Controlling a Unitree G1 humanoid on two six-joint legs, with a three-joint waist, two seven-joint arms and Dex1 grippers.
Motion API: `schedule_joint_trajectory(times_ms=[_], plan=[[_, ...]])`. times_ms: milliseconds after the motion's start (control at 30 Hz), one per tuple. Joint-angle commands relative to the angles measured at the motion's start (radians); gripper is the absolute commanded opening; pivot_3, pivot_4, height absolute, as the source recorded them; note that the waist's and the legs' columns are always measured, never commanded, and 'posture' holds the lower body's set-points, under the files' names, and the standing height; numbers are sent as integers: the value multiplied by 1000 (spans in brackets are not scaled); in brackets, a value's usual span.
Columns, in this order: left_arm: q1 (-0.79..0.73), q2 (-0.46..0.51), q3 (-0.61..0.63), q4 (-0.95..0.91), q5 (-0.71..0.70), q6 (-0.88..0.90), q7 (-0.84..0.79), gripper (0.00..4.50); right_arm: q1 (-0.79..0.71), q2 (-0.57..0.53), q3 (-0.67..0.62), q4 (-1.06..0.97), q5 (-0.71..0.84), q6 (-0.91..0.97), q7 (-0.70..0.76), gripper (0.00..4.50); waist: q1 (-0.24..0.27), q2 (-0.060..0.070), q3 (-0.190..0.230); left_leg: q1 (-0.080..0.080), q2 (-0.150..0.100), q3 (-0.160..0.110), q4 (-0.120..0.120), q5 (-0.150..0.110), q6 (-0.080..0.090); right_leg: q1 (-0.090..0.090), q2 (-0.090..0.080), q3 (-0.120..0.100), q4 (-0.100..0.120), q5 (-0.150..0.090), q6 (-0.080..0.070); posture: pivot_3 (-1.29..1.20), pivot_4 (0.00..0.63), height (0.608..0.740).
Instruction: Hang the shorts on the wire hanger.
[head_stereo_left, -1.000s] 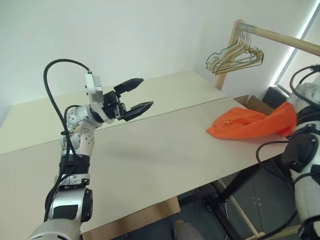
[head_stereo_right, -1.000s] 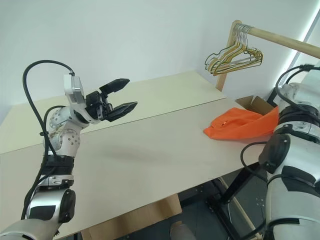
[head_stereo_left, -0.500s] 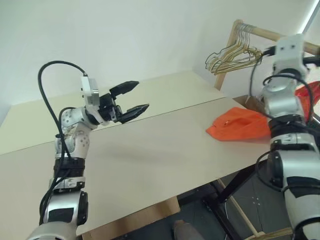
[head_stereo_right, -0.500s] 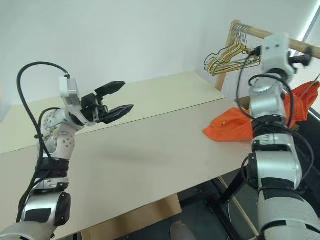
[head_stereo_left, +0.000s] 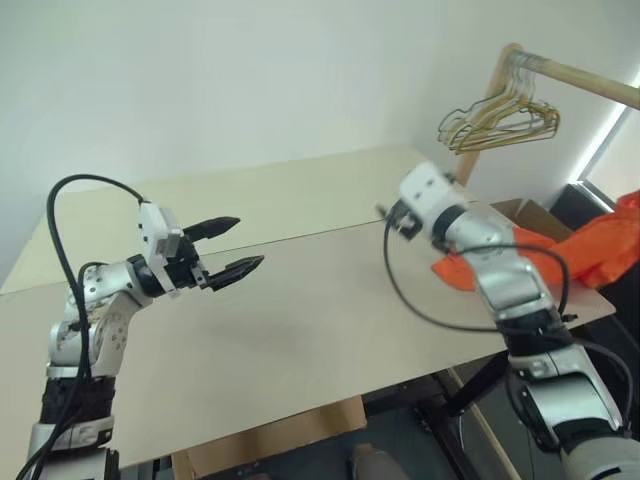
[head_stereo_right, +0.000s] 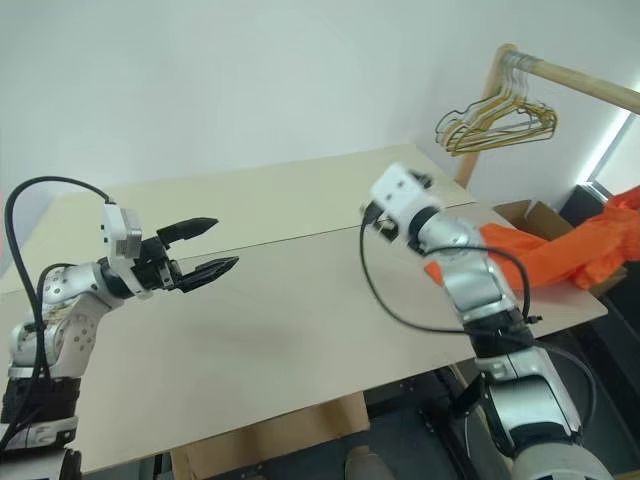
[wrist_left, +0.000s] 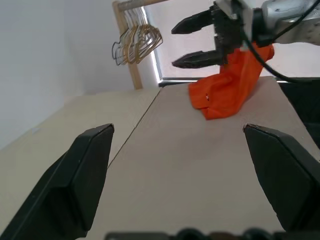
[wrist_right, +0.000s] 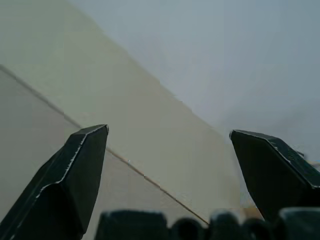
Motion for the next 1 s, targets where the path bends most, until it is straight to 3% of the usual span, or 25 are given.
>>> schedule_joint_trajectory(times_ms=[33, 267, 433, 1000], plan=[[38, 29, 27, -75, 18, 8, 49, 4500, 29, -34, 11, -173, 38, 51, 137, 4485, 28, -2, 1, 0, 0, 0, 0, 0, 0, 0, 0, 0, 0, 0, 0, 32, 0, 740], [108, 33, 38, -118, 10, -4, 57, 4500, 48, -67, -33, -50, 69, 42, 234, 4485, 122, -11, 1, 2, 0, 7, 0, 0, 0, 1, 0, -3, 0, 0, -1, 74, 0, 740], [126, 43, 38, -112, 17, -24, 41, 4500, 45, -101, -34, 51, 55, -38, 284, 4485, 153, -11, 1, 0, 1, 12, 0, 0, 0, -2, 1, -3, -1, 0, -5, 78, 0, 740], [128, 75, 8, -81, 31, 4, 6, 4500, 75, -103, -33, 95, -4, -109, 300, 4485, 156, -12, 1, -5, 1, 12, 0, 0, 0, -8, 1, -3, 1, 0, -5, 83, 0, 740]])
